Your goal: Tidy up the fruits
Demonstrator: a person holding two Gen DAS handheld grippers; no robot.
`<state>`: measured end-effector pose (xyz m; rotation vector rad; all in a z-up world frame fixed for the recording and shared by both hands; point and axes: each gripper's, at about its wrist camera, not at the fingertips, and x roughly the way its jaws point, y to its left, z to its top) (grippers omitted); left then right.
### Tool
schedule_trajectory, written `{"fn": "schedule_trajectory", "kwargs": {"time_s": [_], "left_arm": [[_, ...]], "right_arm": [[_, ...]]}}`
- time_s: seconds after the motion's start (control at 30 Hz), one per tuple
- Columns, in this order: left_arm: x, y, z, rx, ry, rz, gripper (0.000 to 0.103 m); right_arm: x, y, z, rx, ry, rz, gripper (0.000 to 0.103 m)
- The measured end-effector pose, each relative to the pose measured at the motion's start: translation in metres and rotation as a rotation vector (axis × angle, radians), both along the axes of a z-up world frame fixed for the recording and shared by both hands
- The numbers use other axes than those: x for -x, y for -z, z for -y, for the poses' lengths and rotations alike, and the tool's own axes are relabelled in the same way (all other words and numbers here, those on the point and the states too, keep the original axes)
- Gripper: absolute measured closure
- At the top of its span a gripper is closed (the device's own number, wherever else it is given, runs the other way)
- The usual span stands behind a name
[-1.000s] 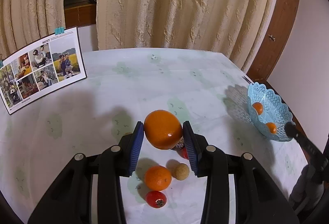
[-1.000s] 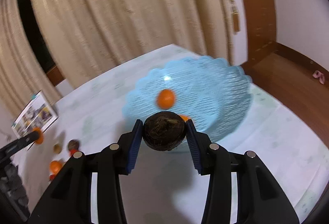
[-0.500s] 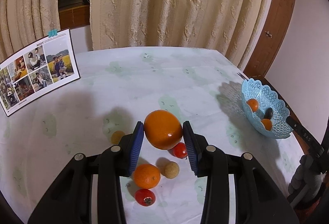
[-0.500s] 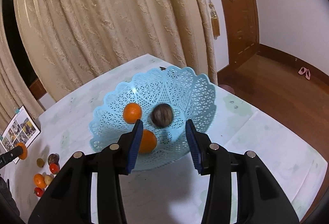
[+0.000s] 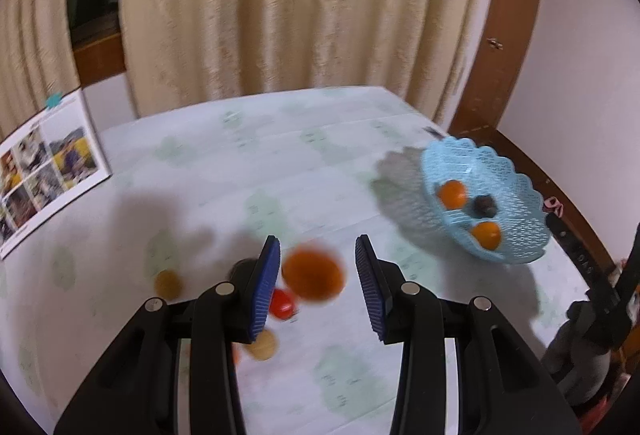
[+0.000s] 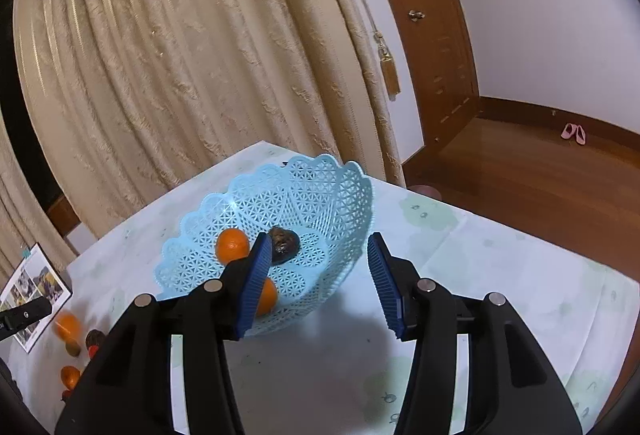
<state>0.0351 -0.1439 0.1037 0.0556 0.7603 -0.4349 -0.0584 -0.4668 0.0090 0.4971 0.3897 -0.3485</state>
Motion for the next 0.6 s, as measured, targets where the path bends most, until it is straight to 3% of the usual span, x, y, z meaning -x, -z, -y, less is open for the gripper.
{"fn": "schedule_trajectory", "kwargs": {"time_s": [0.23,0.33,0.6], "left_arm": [[0.004,-0.009,0.046,-0.002,0.095,0.033,0.063],[0.003,-0.006,0.048,-0.008,0.096,0.03,0.063],[0.003,0.028,0.059,-0.03,0.128,-0.076,0.054]], "right_arm": [[0.006,-0.001,0.001,0.0,0.023,0.03,0.051],[0.008,-0.001,0.004,-0.013,0.034,0.043,0.044],[0.008,-0.001,0.002,-0.026,0.029,0.049,0.044]]}}
